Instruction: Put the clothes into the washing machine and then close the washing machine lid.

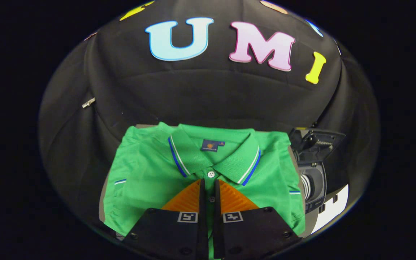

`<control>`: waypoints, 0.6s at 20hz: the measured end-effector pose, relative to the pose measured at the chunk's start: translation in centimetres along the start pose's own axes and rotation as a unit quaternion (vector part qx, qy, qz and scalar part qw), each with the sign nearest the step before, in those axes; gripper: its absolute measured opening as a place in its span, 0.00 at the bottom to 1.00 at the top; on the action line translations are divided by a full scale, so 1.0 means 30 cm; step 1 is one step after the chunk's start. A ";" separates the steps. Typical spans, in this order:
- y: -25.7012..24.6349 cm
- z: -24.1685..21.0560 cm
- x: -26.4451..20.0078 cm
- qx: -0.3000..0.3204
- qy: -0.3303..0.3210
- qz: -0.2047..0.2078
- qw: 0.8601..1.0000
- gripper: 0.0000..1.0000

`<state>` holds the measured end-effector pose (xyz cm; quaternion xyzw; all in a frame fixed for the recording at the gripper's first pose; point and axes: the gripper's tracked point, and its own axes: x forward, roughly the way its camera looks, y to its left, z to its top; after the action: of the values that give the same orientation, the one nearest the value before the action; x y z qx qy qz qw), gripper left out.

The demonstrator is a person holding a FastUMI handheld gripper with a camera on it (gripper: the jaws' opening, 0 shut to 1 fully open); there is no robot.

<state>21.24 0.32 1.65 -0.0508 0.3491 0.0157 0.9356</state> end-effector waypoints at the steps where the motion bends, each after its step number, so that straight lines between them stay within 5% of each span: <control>1: 0.000 0.021 -0.016 -0.003 -0.010 -0.001 1.000 0.10; 12: 0.112 0.105 -0.224 0.020 -0.115 0.020 0.993 0.10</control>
<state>17.98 4.04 8.12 -0.0225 0.2405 0.0331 0.9698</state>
